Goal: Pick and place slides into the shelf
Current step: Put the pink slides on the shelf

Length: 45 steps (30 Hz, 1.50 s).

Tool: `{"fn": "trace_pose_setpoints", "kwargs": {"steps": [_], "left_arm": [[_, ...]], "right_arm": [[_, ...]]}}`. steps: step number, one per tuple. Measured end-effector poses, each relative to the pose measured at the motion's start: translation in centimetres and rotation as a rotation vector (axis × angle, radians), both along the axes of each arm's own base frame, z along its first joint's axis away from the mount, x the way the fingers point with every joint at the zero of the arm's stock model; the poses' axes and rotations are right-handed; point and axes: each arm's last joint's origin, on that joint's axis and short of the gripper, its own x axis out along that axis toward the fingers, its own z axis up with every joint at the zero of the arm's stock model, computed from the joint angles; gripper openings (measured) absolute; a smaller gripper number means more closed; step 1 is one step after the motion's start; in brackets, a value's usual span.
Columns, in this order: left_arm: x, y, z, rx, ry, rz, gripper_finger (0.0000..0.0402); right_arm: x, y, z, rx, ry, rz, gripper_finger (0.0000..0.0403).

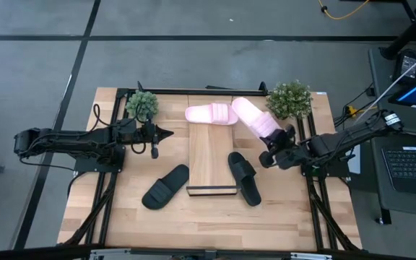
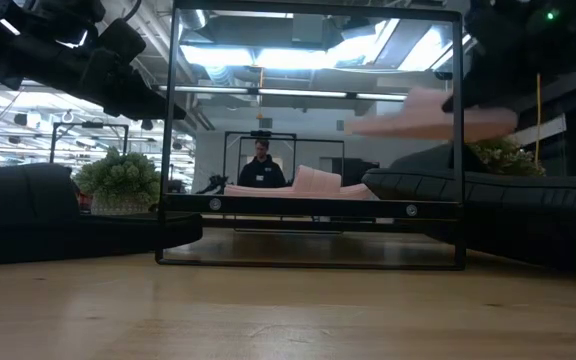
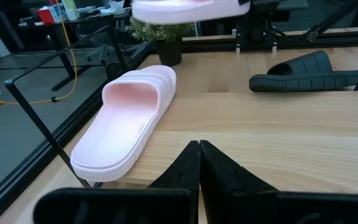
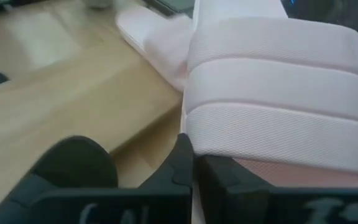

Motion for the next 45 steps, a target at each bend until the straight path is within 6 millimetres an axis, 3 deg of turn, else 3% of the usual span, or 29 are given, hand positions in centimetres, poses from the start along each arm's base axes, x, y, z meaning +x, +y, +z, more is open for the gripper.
{"fn": "trace_pose_setpoints", "kwargs": {"steps": [9,21,24,45], "left_arm": [[0.0,0.0,0.0,0.0,0.0,0.0,0.0],[0.0,0.0,0.0,0.0,0.0,0.0,0.0],[0.0,0.0,0.0,0.001,-0.001,0.0,0.0],[0.0,0.0,0.0,0.0,-0.001,0.0,0.0]], "right_arm": [[1.6,-0.1,1.4,-0.087,0.03,0.259,0.0008],[3.3,-2.2,2.4,-0.129,0.017,0.643,0.0008],[3.4,-3.1,2.4,-0.124,0.021,0.662,0.0008],[7.7,-7.0,-2.6,-0.013,0.155,0.728,0.0008]]}}
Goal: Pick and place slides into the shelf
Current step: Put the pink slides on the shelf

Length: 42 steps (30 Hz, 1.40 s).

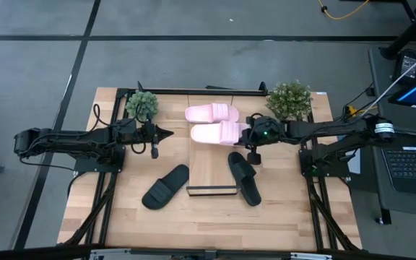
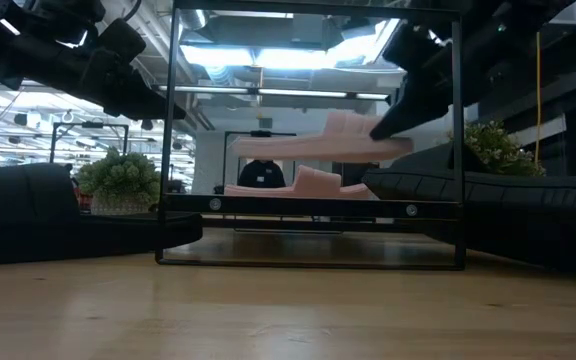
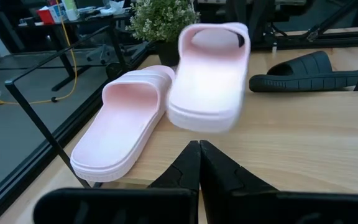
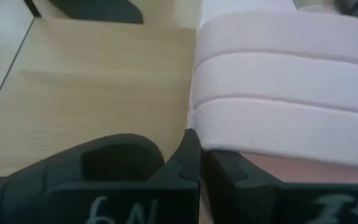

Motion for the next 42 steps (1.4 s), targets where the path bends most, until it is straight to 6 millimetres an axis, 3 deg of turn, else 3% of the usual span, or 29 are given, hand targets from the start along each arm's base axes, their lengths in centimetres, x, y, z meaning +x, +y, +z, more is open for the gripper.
{"fn": "trace_pose_setpoints", "kwargs": {"steps": [24,42], "left_arm": [[0.0,0.0,0.0,0.003,0.001,-0.001,0.0],[0.0,0.0,0.0,0.004,0.001,-0.001,0.0]], "right_arm": [[2.3,-0.4,-2.8,0.035,0.013,0.035,0.0008],[2.5,-0.5,-2.7,0.017,-0.009,0.042,0.0008]]}}
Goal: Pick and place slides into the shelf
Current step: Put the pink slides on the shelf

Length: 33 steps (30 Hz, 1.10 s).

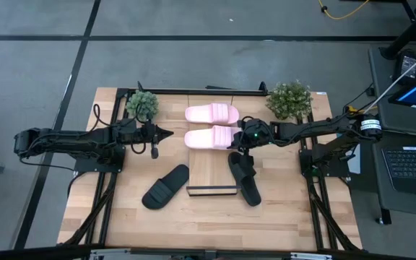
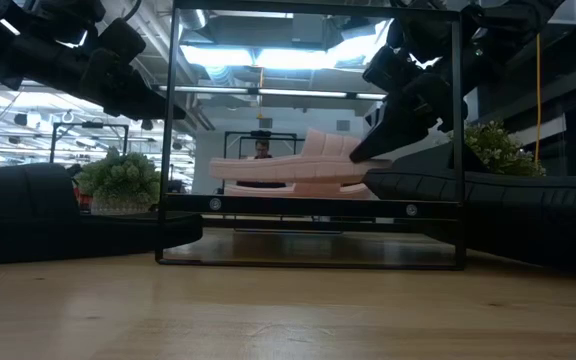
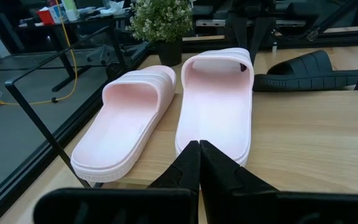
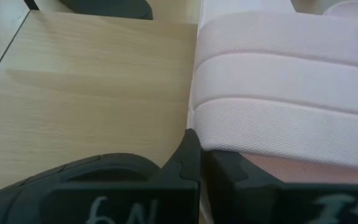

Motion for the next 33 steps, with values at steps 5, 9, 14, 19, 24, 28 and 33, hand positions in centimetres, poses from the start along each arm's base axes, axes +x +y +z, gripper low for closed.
{"fn": "trace_pose_setpoints", "kwargs": {"steps": [5,9,14,19,24,28,33], "left_arm": [[0.0,0.0,0.0,0.0,0.0,0.0,0.0],[0.0,0.0,0.0,0.0,0.0,0.0,0.0],[0.0,0.0,0.0,0.0,0.0,0.0,0.0],[0.0,0.0,0.0,-0.001,0.0,0.0,0.0],[0.0,0.0,0.0,-0.001,0.002,0.0,0.0],[0.0,0.0,0.0,-0.002,0.003,0.0,0.0],[0.0,0.0,0.0,-0.002,0.004,0.0,0.0]], "right_arm": [[0.1,0.0,0.1,-0.004,-0.015,0.001,0.0008],[0.1,0.0,0.1,-0.008,-0.02,0.003,0.0008],[0.5,-0.1,-0.8,-0.017,0.008,-0.013,0.0008],[0.9,-0.6,-1.5,-0.019,0.015,-0.022,0.0008],[0.8,-1.5,-1.6,-0.02,0.015,-0.052,0.0008],[0.6,-2.1,-1.6,-0.01,0.013,-0.06,0.0008],[0.6,-2.5,-1.6,0.001,0.01,-0.048,0.0008]]}}
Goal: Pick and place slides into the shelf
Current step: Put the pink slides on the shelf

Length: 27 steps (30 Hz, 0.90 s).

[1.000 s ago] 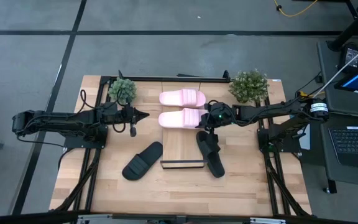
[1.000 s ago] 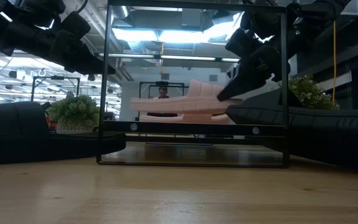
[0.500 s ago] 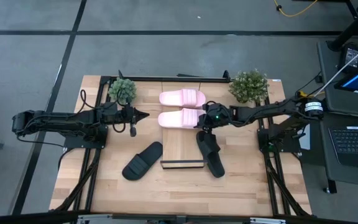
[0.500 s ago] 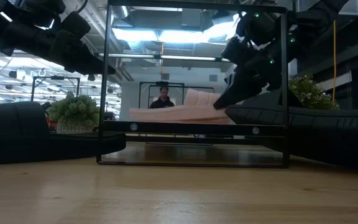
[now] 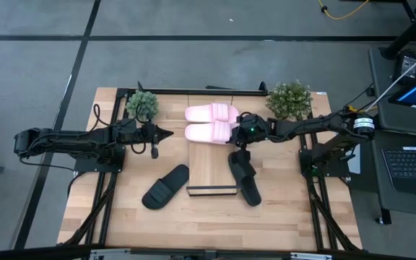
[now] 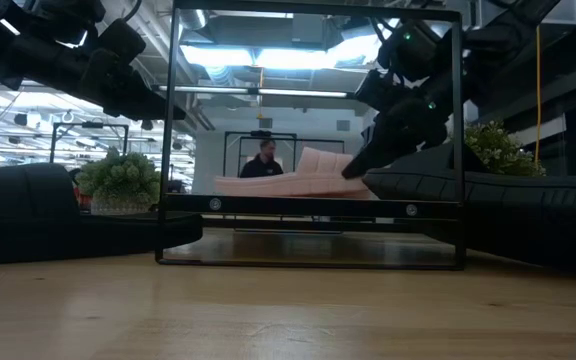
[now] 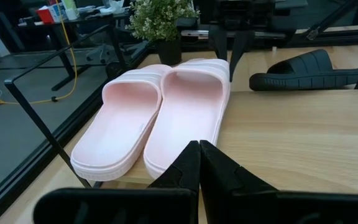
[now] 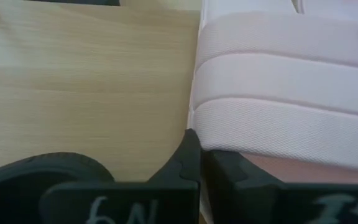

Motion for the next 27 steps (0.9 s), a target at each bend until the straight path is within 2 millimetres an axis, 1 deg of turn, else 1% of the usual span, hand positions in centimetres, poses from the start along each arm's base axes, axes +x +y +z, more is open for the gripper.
{"fn": "trace_pose_setpoints", "kwargs": {"steps": [14,27], "left_arm": [[0.0,0.0,0.01,0.0,0.0,0.0,0.0],[-0.01,0.0,-0.01,0.0,0.0,0.0,0.0]], "right_arm": [[0.04,-0.07,0.07,-0.009,-0.01,0.022,0.0008],[-0.2,-1.02,0.08,-0.001,-0.015,0.025,0.0008]]}}
